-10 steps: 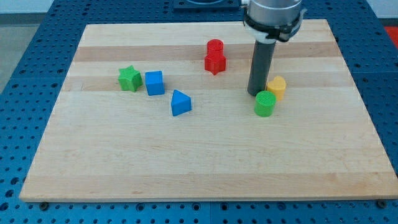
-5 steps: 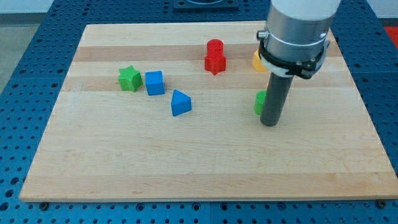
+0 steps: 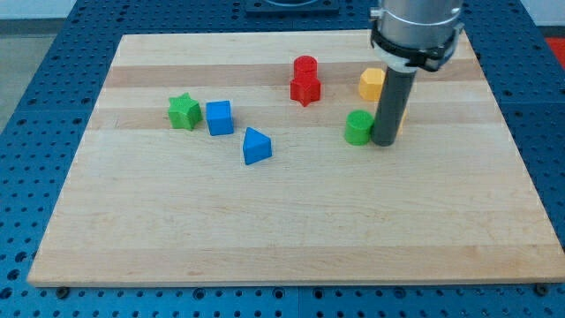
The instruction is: Push green circle below the red star
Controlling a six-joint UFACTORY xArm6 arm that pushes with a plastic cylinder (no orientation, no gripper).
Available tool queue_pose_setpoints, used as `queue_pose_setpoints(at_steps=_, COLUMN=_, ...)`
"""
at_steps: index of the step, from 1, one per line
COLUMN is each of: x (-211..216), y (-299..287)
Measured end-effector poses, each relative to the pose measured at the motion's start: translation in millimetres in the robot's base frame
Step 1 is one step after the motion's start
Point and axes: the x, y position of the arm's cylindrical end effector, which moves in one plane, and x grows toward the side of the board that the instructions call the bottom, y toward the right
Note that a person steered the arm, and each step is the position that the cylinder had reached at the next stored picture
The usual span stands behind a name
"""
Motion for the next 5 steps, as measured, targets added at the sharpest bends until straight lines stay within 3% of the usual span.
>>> queue_pose_setpoints(at_steps=5, x=-21, y=-68)
